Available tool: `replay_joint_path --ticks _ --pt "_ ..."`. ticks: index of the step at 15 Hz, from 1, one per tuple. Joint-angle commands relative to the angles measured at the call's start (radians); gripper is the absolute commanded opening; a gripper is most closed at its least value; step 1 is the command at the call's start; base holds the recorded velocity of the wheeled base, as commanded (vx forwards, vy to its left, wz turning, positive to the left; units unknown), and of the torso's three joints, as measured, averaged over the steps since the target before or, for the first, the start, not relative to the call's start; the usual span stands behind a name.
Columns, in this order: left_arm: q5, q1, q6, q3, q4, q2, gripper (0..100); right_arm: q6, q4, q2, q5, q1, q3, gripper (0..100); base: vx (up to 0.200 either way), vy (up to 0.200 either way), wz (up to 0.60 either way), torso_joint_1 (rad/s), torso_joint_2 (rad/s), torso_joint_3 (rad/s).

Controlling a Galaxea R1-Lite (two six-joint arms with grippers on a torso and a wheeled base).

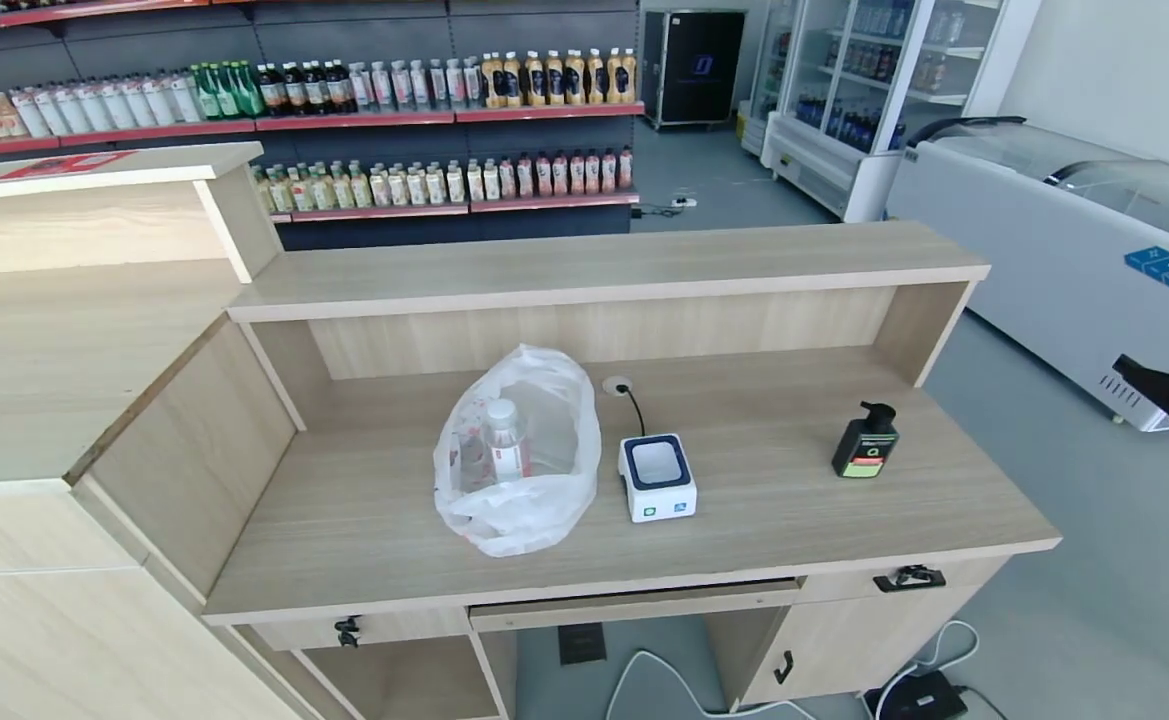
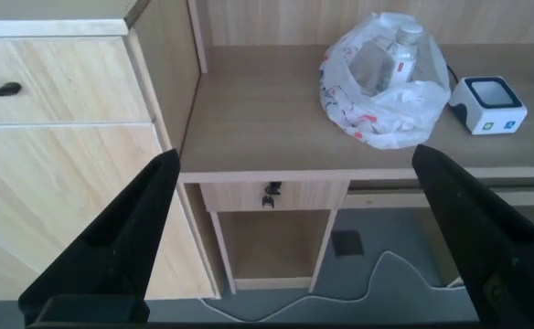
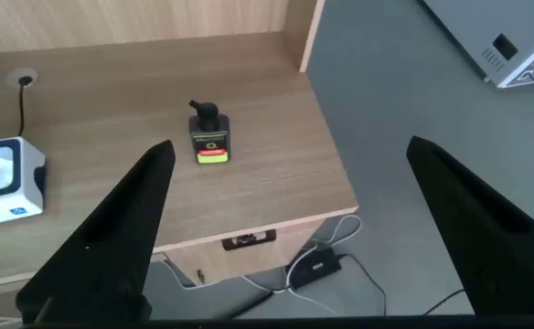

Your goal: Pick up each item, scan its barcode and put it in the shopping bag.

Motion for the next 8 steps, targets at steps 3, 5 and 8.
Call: replay_joint_path --ticks 3,5,8 --pt "0.001 0.0 -0.002 0.0 0.0 0.0 100 0.0 -0.058 0.059 0.002 -0.002 0.022 100 0.0 0.0 0.0 0.0 0.0 0.0" --pt "0.001 0.0 0.0 0.0 0.0 0.0 100 0.0 -0.093 0.065 0.001 -0.002 0.033 100 0.0 0.0 0.0 0.0 0.0 0.0" --pt "-0.001 0.0 0.001 0.0 0.0 0.0 100 -0.004 -0.101 0.073 0.001 -0.022 0.073 100 -0.067 0.0 0.0 0.001 0.0 0.001"
